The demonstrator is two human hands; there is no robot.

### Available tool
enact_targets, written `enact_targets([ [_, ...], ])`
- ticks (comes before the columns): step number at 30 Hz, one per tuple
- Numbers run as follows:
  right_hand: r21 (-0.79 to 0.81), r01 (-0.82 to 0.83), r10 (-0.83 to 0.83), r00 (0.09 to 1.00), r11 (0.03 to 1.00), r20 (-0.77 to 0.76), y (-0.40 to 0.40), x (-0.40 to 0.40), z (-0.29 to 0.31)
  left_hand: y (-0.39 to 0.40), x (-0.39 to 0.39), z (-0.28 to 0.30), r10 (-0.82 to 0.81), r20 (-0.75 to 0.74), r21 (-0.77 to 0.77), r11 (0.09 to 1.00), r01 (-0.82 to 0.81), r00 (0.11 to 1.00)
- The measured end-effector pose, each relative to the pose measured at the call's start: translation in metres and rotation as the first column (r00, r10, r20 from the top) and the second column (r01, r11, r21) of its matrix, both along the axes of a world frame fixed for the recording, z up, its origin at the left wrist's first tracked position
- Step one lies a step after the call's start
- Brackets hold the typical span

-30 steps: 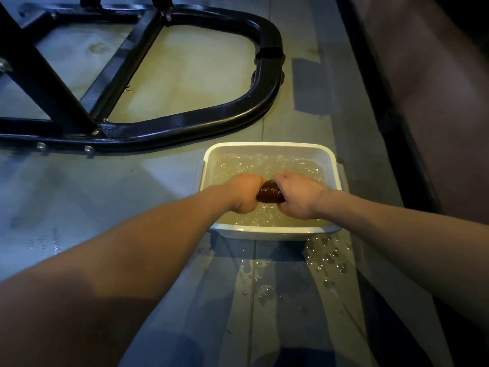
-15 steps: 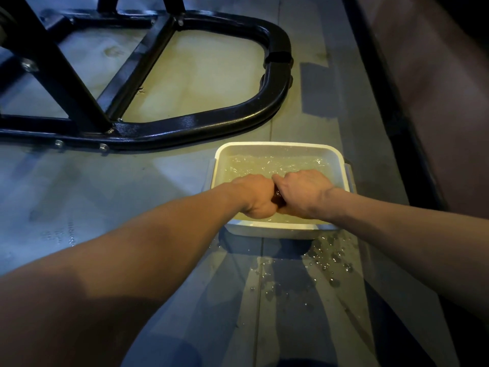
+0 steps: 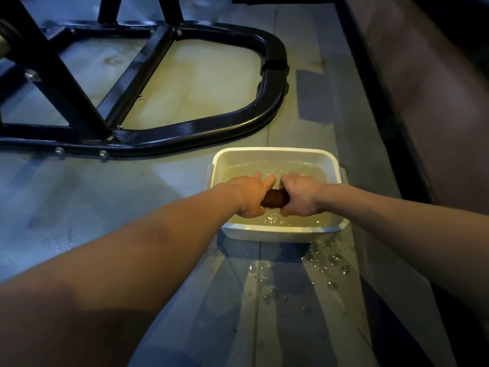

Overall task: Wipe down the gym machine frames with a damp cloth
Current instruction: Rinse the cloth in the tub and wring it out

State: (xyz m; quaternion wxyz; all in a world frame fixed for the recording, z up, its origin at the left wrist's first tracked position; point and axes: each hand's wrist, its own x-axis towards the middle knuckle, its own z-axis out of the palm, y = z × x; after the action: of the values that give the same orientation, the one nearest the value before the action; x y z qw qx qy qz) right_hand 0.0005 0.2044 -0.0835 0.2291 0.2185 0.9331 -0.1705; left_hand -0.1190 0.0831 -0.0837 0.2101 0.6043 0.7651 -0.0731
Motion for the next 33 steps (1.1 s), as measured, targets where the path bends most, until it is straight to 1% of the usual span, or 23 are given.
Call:
enact_targets([
  [2, 0.022, 0.004, -0.004, 1.0, 1.0, 0.016, 0.005, 0.0, -0.004, 0.002, -0.001, -0.006, -0.016, -0.061, 0.019, 1.0, 0.017, 0.998],
  [3, -0.008, 0.022, -0.022, 1.0, 1.0, 0.021, 0.007, 0.001, -0.005, 0.002, -0.001, -0.008, -0.013, -0.067, 0.016, 1.0, 0.014, 0.998],
  [5, -0.079, 0.068, -0.067, 0.998, 0.995, 0.021, 0.008, 0.003, -0.01, 0.003, 0.001, -0.013, 0.022, -0.021, -0.004, 1.0, -0.022, 1.0],
  [7, -0.109, 0.109, -0.108, 0.994, 0.988, 0.017, 0.007, 0.006, -0.017, 0.003, 0.004, -0.018, 0.048, 0.017, -0.021, 0.999, -0.047, 0.999],
  [10, -0.165, 0.146, -0.144, 0.989, 0.976, 0.021, 0.004, 0.007, -0.023, 0.006, 0.004, -0.023, 0.033, 0.012, -0.002, 0.999, -0.033, 0.999],
  [12, -0.191, 0.138, -0.131, 0.99, 0.972, 0.047, 0.004, 0.008, -0.021, 0.006, 0.0, -0.023, 0.012, 0.014, 0.0, 1.0, -0.012, 1.0],
  [15, -0.113, 0.048, -0.044, 0.998, 0.992, 0.037, 0.005, 0.014, -0.02, 0.004, -0.004, -0.025, -0.014, 0.002, -0.005, 1.0, 0.014, 1.0],
  [18, -0.067, -0.003, 0.003, 1.0, 0.998, -0.002, 0.003, 0.015, -0.023, 0.003, -0.004, -0.028, 0.02, 0.017, 0.02, 1.0, -0.02, 1.0],
  [20, -0.102, 0.028, -0.033, 0.998, 0.994, -0.045, 0.006, 0.012, -0.023, 0.004, -0.005, -0.025, 0.07, 0.056, 0.018, 0.997, -0.071, 0.996],
  [22, -0.136, 0.064, -0.076, 0.993, 0.989, -0.085, 0.014, 0.008, -0.02, 0.007, -0.008, -0.02, 0.139, 0.152, -0.049, 0.99, -0.133, 0.979],
  [24, -0.173, 0.066, -0.086, 0.99, 0.983, -0.112, 0.021, 0.005, -0.015, 0.007, -0.014, -0.016, 0.222, 0.268, -0.128, 0.973, -0.193, 0.937],
  [26, -0.227, 0.093, -0.124, 0.984, 0.97, -0.13, 0.025, 0.005, -0.008, 0.005, -0.019, -0.012, 0.276, 0.37, -0.164, 0.959, -0.23, 0.887],
  [28, -0.339, 0.192, -0.242, 0.964, 0.921, -0.112, 0.027, 0.008, -0.001, 0.001, -0.022, -0.007, 0.292, 0.38, -0.155, 0.955, -0.251, 0.878],
  [30, -0.497, 0.28, -0.339, 0.94, 0.822, -0.032, 0.028, 0.013, 0.006, -0.004, -0.022, -0.001, 0.254, 0.327, -0.064, 0.967, -0.247, 0.91],
  [31, -0.564, 0.307, -0.361, 0.932, 0.766, 0.017, 0.027, 0.014, 0.01, -0.007, -0.022, 0.001, 0.205, 0.277, 0.022, 0.975, -0.22, 0.939],
  [32, -0.623, 0.337, -0.383, 0.921, 0.706, 0.064, 0.026, 0.016, 0.013, -0.01, -0.022, 0.003, 0.133, 0.186, 0.127, 0.979, -0.158, 0.973],
  [33, -0.676, 0.368, -0.408, 0.907, 0.639, 0.109, 0.026, 0.018, 0.017, -0.011, -0.023, 0.005, 0.047, 0.055, 0.24, 0.969, -0.059, 0.997],
])
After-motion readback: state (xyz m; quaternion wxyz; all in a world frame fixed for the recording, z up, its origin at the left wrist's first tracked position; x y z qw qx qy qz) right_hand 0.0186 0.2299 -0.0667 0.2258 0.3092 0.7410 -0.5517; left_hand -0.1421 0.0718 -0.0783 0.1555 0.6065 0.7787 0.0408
